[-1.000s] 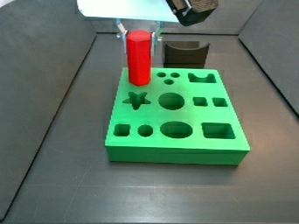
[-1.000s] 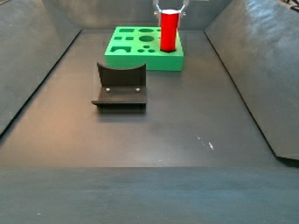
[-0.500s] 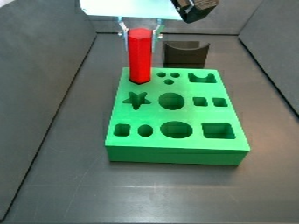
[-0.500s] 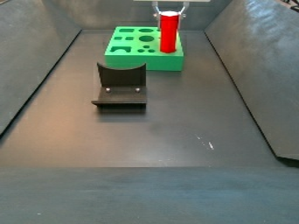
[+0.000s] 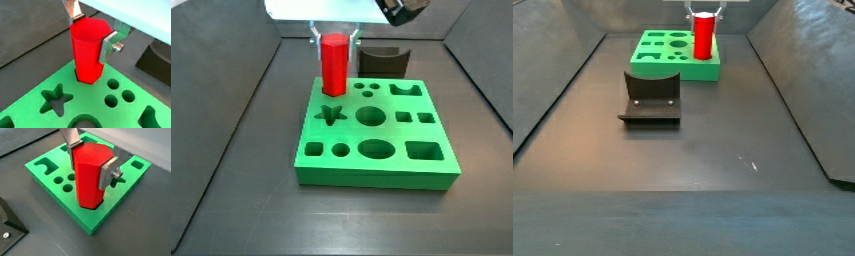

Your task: Insert the hexagon object.

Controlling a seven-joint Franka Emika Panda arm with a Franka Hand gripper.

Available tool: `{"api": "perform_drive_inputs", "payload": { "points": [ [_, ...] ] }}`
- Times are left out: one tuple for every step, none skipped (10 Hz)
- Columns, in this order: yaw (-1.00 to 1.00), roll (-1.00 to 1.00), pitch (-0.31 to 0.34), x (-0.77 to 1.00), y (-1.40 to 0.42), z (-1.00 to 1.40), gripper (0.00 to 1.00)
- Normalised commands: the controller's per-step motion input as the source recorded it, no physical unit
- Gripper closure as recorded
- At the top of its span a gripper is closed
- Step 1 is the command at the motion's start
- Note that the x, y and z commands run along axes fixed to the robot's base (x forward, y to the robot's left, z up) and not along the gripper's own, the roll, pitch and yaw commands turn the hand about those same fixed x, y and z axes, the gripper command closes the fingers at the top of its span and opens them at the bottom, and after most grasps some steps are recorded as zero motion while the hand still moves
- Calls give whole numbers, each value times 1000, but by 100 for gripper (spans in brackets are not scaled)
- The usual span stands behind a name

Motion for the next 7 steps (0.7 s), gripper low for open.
{"api": "perform_drive_inputs", "payload": {
  "points": [
    [-37, -34, 0, 0, -126, -246, 100],
    [-37, -4, 0, 0, -51, -294, 100],
    [0, 0, -4, 0, 0, -463, 100],
    [26, 0, -114, -100, -3, -751, 100],
    [223, 97, -147, -183, -57, -689, 100],
    [251, 114, -134, -246, -83, -591, 100],
    [0, 51, -129, -534, -71, -360, 100]
  ]
}}
